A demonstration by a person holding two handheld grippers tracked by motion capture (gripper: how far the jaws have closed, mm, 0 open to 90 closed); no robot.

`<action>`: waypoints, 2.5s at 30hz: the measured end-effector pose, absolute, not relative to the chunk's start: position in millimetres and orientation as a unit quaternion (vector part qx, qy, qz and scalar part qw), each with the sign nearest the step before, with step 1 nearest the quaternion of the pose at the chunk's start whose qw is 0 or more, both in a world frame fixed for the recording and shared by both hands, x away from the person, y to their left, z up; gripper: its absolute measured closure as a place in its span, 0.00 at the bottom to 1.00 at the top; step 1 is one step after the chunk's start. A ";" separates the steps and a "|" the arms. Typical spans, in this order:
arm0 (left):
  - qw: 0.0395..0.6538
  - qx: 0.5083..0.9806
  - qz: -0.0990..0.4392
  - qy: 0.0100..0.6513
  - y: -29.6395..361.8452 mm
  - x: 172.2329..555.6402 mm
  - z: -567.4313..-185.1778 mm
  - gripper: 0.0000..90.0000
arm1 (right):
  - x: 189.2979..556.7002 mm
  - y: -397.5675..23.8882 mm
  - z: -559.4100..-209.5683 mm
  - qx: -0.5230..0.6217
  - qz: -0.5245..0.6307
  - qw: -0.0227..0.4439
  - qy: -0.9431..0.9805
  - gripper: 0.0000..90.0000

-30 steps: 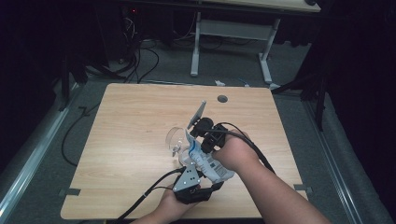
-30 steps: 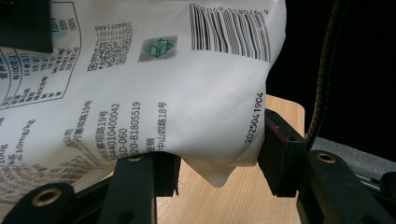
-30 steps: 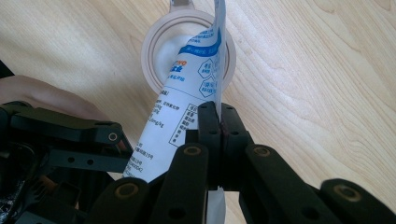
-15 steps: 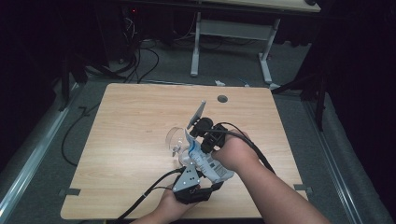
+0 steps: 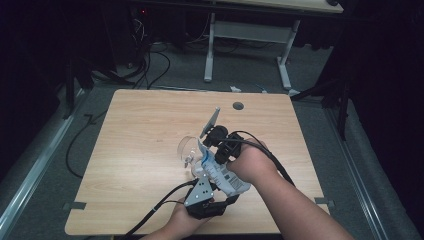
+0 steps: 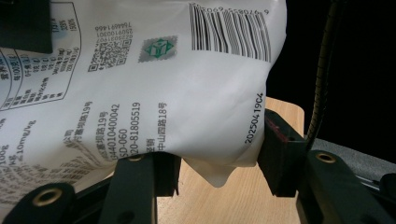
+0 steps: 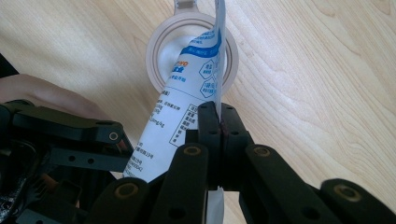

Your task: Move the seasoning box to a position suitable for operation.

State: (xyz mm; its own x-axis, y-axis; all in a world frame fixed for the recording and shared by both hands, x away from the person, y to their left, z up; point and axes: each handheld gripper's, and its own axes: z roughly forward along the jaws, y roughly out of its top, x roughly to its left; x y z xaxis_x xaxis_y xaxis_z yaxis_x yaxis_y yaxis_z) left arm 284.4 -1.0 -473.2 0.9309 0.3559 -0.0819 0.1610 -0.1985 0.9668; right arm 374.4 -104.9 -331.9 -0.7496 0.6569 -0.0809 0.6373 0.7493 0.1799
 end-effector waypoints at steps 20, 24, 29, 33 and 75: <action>0.609 0.771 0.080 0.167 -1.1 284.0 -473.8 0.61 | 374.3 -105.3 -332.4 0.350 0.070 0.068 0.932 1.00; 0.609 0.771 0.078 0.168 -1.4 284.1 -473.9 0.61 | 374.7 -105.5 -333.1 0.351 0.071 0.066 0.931 1.00; 0.610 0.770 0.077 0.170 -1.4 284.4 -473.9 0.61 | 376.0 -105.5 -334.0 0.345 0.071 0.066 0.934 1.00; 0.611 0.769 0.076 0.172 -1.2 284.8 -474.2 0.61 | 376.2 -104.5 -334.2 0.346 0.071 0.067 0.933 1.00; 0.619 0.762 0.074 0.175 0.8 286.3 -472.3 0.59 | 378.5 -96.4 -334.1 0.340 0.067 0.072 0.935 1.00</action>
State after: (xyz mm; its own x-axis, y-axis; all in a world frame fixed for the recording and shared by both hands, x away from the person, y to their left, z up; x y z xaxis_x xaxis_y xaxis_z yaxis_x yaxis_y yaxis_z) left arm 286.3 0.8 -472.3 0.9280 0.3575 -0.1045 0.1752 -0.1714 0.9695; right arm 378.5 -96.4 -334.1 -0.7590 0.6449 -0.0898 0.6257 0.7605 0.1736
